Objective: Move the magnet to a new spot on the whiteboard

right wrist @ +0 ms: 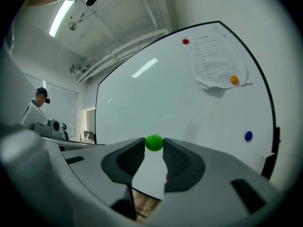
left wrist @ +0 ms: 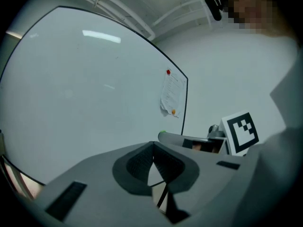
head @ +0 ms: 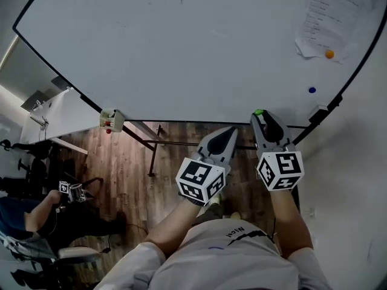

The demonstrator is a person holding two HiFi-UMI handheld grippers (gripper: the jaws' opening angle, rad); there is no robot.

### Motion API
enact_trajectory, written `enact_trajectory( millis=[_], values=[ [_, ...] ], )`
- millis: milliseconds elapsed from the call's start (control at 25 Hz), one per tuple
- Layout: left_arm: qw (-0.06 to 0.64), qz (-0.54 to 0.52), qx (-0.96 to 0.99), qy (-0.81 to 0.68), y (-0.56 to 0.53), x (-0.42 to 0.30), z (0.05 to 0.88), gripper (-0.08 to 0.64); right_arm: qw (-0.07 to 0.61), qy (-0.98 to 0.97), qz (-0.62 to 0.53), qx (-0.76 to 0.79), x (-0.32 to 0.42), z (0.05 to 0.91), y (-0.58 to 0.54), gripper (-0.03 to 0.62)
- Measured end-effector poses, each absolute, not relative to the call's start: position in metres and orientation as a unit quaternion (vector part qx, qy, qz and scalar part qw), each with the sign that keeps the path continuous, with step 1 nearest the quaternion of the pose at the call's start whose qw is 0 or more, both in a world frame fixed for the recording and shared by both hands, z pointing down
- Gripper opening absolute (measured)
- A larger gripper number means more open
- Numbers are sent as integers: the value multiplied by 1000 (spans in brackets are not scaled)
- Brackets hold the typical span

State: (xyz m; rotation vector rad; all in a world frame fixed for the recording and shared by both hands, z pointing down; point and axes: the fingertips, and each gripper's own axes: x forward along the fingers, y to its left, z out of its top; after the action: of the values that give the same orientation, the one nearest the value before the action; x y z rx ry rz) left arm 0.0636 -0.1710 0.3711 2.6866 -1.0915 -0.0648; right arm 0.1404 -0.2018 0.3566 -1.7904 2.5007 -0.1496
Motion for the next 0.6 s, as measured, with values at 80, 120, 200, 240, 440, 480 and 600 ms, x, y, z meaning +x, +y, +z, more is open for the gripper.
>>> enact_trajectory(
  millis=[80, 120, 200, 240, 440, 480, 600],
  values=[
    [121, -26, 915, -384, -164, 57, 369, 11, 31, 819, -47, -571, 132, 355, -193, 127],
    [120, -29, 913, -389, -160, 54, 368, 11, 30, 822, -46, -566, 128, 355, -189, 127],
    [116, -30, 910, -397, -152, 50, 365, 11, 30, 829, -45, -556, 121, 354, -182, 127],
    [111, -28, 909, -401, -147, 48, 364, 11, 29, 833, -45, -551, 118, 354, -178, 127],
    [120, -38, 901, -416, -129, 42, 364, 11, 26, 845, -47, -532, 108, 357, -163, 127],
    [122, -41, 898, -420, -126, 41, 364, 11, 25, 847, -47, -528, 106, 358, -161, 127],
    [118, -42, 892, -435, -123, 32, 364, 11, 24, 853, -46, -519, 98, 357, -160, 127]
  ],
)
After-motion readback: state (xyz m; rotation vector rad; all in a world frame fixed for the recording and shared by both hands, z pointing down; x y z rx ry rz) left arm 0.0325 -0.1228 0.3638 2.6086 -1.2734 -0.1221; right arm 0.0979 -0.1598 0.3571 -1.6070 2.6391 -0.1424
